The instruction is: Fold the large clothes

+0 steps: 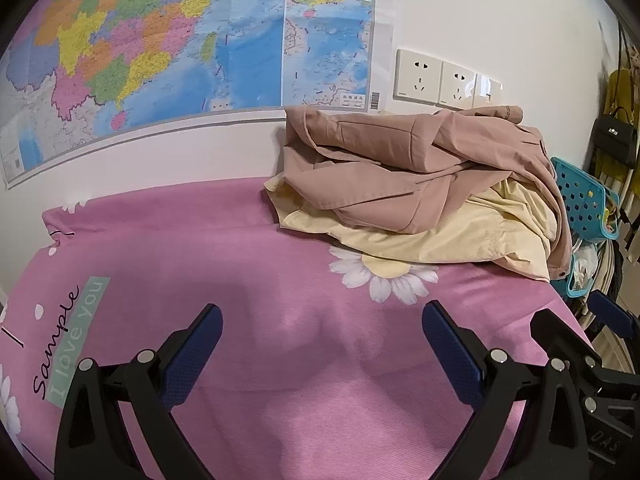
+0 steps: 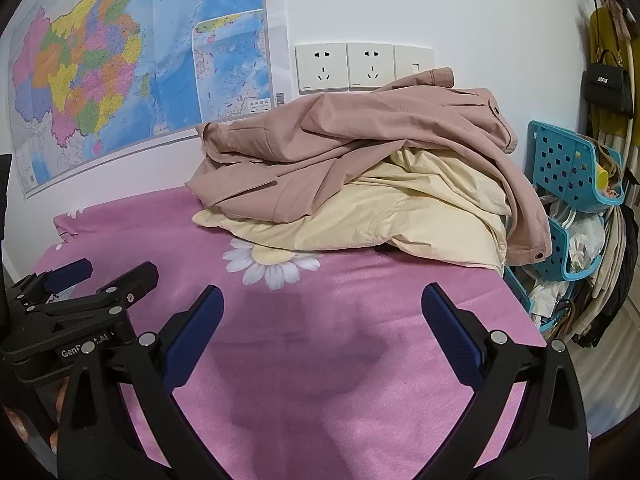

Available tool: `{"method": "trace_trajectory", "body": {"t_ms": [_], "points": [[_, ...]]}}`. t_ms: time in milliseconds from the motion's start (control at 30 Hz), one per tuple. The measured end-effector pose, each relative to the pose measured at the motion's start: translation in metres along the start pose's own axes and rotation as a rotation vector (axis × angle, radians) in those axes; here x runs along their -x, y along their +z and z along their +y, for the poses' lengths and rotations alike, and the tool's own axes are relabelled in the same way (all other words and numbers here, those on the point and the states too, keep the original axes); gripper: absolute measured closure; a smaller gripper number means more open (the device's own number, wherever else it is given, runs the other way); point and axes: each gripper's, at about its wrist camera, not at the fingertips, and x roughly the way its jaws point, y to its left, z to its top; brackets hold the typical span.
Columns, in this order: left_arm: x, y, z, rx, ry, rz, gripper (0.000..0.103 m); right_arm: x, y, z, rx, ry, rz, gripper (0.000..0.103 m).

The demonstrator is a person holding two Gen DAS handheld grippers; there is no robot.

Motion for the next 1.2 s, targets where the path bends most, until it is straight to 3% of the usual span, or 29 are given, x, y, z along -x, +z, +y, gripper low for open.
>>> {"method": "trace_trajectory", "body": {"t_ms": [1200], "points": [[-0.0091,-0.0017,-0.0026,-0.004,-0.011,0.024,0.007,-0.0044,0.0036,-0.002,0.017,-0.007,0.003,0.005]]}}
